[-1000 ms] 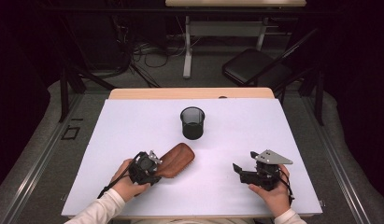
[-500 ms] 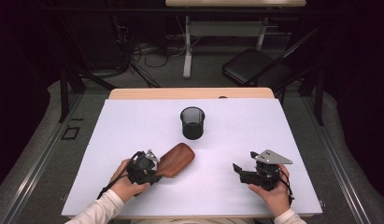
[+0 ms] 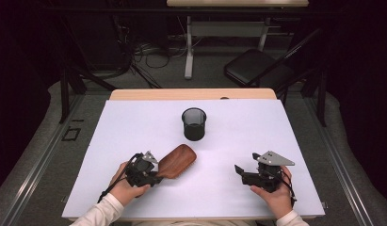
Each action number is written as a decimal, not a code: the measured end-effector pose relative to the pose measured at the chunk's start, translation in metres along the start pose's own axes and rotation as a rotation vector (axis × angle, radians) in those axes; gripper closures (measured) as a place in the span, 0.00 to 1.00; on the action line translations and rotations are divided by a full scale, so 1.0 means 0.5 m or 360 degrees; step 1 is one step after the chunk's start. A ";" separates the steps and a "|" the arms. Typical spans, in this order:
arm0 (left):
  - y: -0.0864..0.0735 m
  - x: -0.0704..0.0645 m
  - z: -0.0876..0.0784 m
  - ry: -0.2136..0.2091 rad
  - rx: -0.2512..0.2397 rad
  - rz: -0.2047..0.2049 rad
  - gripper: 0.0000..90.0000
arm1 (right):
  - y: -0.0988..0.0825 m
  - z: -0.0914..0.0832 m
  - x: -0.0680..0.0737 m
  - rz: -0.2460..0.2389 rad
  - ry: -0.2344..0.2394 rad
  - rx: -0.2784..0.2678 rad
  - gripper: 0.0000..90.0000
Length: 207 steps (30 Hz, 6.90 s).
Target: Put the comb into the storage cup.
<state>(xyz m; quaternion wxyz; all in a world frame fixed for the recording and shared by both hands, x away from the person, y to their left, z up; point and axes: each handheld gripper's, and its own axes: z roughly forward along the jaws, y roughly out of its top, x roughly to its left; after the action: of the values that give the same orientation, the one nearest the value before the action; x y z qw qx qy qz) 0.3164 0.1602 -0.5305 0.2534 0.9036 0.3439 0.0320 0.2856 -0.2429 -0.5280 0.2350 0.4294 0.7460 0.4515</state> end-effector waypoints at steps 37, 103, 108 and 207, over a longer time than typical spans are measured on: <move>-0.011 -0.005 -0.011 -0.0027 -0.0268 -0.0090 0.80 | -0.001 0.000 -0.001 -0.0006 -0.0002 0.0003 0.19; 0.137 -0.044 -0.089 0.0093 -0.0786 -0.0027 0.80 | -0.001 0.001 -0.001 -0.0003 0.0010 0.0004 0.18; 0.152 -0.043 -0.088 0.0114 -0.0835 -0.0031 0.80 | -0.001 0.002 0.000 -0.0003 0.0011 0.0005 0.18; 0.167 -0.036 -0.043 0.0115 -0.1035 -0.0058 0.80 | 0.330 0.137 -0.004 0.0601 0.0503 0.0086 0.16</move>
<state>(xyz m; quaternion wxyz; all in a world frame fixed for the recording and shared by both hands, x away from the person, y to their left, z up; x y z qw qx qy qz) 0.3484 0.1052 -0.4697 0.5169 0.7673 0.3404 0.1677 0.4081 -0.1752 -0.4166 0.0153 0.4912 0.6919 0.5290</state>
